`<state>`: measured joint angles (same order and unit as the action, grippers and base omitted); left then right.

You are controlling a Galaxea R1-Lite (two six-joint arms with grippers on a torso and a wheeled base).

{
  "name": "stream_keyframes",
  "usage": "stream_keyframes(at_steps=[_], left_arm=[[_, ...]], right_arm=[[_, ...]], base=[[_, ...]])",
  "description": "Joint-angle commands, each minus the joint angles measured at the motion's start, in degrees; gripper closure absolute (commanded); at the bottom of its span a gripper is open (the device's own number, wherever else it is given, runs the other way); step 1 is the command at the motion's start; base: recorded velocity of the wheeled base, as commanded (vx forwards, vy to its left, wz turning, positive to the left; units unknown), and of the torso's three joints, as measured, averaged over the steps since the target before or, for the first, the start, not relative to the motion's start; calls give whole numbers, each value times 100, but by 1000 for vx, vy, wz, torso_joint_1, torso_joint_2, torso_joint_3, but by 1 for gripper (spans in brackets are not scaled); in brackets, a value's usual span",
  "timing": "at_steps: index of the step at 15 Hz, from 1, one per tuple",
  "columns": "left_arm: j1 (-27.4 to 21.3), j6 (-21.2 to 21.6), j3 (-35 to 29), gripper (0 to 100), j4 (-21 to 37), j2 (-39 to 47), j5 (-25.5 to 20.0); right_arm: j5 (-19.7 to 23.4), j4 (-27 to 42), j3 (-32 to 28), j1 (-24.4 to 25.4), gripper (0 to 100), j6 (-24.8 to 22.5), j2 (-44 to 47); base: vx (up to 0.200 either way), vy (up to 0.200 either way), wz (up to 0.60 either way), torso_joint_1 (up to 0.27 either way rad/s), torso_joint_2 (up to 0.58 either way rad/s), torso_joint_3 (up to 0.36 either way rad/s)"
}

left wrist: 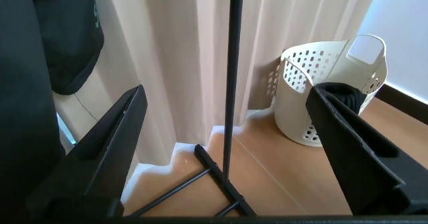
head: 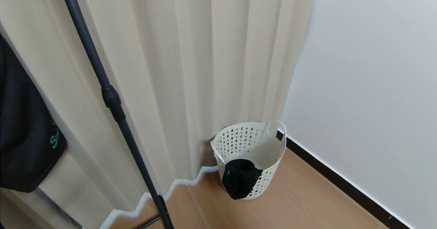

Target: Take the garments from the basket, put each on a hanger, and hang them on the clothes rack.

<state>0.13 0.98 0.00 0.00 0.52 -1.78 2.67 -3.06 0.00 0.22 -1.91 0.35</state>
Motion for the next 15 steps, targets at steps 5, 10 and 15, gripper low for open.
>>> stream_keyframes(at_steps=[5,10,15], left_arm=[[4,-18,0,0,0,9,20],[4,-18,0,0,0,9,29],[-5,-10,-9,0,9,9,20]], right_arm=[[5,-2,0,4,0,16,9],[-3,-2,0,4,0,7,9],[-3,-2,0,4,0,-2,9]], base=[[0,0,0,1,1,-76],[0,0,0,6,3,-190],[0,0,0,2,3,-193]])
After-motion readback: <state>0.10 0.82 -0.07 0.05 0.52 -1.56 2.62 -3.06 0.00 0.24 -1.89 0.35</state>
